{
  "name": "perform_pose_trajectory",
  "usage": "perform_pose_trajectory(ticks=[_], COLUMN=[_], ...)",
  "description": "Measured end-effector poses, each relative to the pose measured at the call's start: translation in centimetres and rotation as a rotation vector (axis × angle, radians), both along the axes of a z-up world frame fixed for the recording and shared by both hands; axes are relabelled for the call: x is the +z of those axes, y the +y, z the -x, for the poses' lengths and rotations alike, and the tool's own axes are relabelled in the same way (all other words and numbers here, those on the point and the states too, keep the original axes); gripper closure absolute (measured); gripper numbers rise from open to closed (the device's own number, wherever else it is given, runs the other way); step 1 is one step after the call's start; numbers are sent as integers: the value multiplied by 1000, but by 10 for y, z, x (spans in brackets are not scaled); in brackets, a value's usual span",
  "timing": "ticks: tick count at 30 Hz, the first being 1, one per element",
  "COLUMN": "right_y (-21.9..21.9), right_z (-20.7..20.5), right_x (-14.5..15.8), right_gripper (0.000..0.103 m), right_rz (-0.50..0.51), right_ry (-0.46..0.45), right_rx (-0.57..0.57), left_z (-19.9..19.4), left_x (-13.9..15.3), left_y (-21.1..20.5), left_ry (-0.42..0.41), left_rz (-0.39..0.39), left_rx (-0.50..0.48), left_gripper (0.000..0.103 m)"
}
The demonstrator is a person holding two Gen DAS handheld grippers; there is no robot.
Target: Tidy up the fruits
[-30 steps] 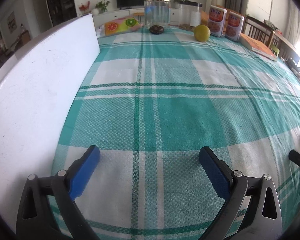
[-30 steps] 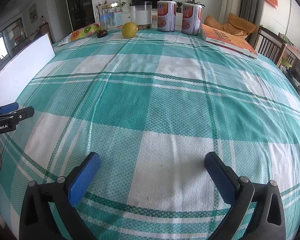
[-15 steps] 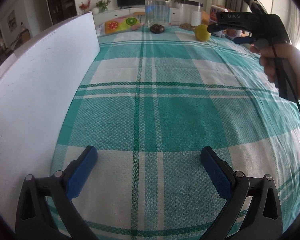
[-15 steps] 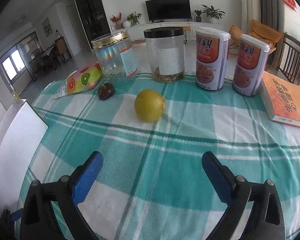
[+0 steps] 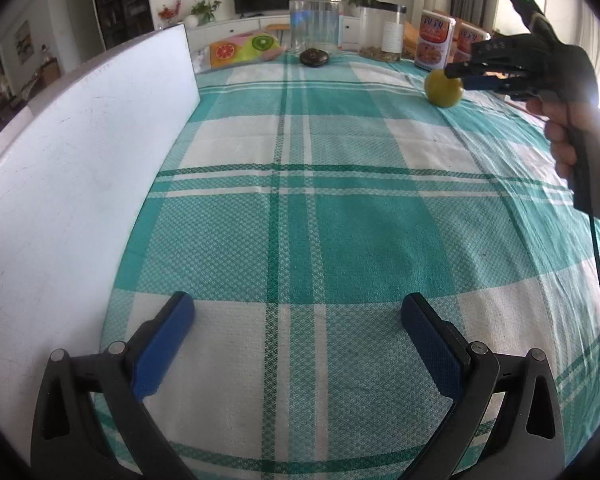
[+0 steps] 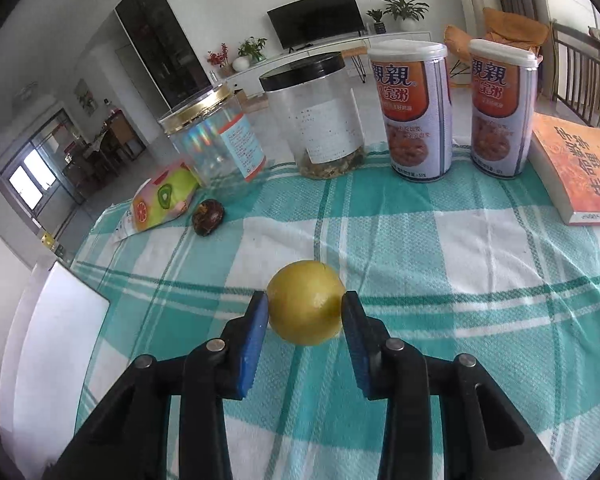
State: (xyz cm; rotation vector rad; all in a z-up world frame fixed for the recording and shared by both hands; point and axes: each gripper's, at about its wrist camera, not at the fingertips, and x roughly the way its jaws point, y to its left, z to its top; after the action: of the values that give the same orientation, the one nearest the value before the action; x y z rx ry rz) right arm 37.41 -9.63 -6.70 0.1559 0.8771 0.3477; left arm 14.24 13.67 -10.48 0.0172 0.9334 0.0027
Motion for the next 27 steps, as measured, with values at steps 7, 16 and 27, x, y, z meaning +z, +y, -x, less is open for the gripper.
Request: perform_pose_trajectory(ticks=[7, 16, 27], right_y=[-56, -97, -80], right_z=[126, 217, 223], right_x=[-21, -29, -40], right_gripper=[79, 8, 0], right_rz=[16, 126, 284], right_ry=[89, 11, 23], right_rx=[70, -48, -27], left_z=[0, 0, -134], left_x=[0, 0, 39], left_y=[0, 0, -12], left_ry=[0, 0, -24], left_rz=[0, 1, 59], left_rx=[0, 0, -34], left_gripper=[1, 1, 2])
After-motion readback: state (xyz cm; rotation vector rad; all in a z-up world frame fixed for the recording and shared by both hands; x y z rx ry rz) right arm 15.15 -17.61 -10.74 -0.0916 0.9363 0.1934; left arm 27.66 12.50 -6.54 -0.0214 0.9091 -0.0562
